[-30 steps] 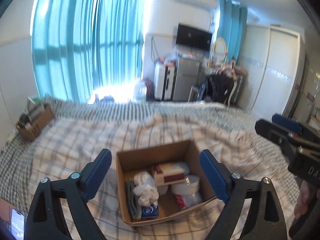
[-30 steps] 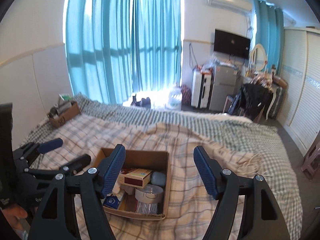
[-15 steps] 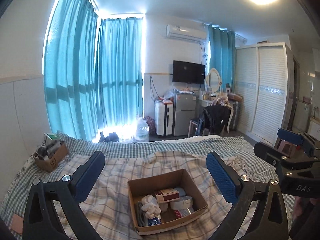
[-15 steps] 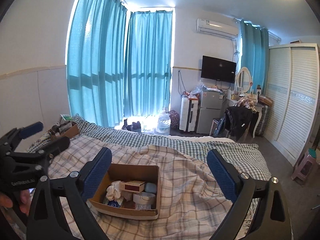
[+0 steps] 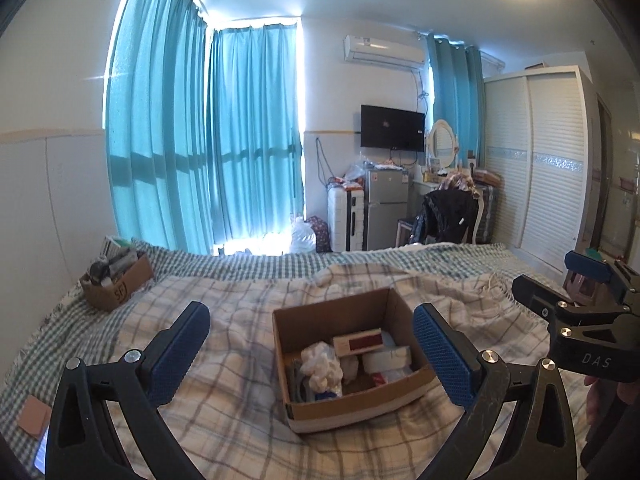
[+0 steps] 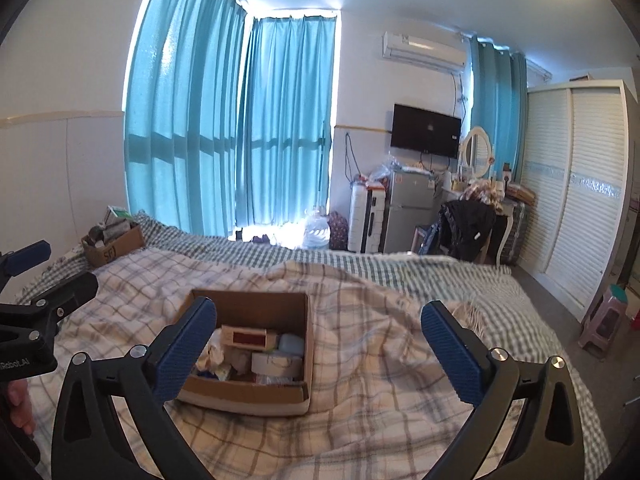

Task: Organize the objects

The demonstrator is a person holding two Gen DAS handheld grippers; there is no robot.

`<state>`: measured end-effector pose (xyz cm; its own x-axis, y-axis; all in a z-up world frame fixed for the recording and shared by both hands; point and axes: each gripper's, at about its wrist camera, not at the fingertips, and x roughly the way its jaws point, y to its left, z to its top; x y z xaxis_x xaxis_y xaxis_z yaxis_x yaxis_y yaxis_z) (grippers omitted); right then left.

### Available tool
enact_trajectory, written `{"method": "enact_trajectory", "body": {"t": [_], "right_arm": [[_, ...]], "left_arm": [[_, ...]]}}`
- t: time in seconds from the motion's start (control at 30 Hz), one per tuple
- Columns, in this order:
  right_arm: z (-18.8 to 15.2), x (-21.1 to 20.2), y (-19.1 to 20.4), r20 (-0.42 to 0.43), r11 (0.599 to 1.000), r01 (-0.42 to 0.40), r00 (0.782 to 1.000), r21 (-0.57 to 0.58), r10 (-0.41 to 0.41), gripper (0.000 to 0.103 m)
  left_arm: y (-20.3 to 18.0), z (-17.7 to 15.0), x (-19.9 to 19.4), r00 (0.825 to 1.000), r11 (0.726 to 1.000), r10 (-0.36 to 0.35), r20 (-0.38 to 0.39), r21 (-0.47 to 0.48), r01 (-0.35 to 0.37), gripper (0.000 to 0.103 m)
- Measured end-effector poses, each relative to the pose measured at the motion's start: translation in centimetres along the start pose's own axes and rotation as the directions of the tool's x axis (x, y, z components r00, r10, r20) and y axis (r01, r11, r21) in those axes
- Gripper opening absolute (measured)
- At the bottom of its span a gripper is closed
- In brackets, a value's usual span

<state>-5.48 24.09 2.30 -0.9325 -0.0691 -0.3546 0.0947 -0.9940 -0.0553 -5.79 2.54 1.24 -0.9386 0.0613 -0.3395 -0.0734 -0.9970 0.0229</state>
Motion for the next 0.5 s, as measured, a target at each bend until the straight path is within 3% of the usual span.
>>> {"method": "enact_trajectory", "body": {"t": [0.2, 0.5], "right_arm": [[-2.4, 2.0, 0.9, -0.051, 1.0, -0.01, 0.999, -0.029, 0.009, 0.103], [-2.5, 2.4, 1.8, -0.054, 0.999, -0.01, 0.999, -0.038, 0.008, 0.103]], "left_arm": [[-0.1, -2.0, 0.5, 0.999, 1.0, -0.004, -0.044, -0.024, 0.002, 0.103], [0.5, -2.9, 0.7, 0.998, 0.999, 0.008, -0.069, -0.034, -0.011, 0.103]]}}
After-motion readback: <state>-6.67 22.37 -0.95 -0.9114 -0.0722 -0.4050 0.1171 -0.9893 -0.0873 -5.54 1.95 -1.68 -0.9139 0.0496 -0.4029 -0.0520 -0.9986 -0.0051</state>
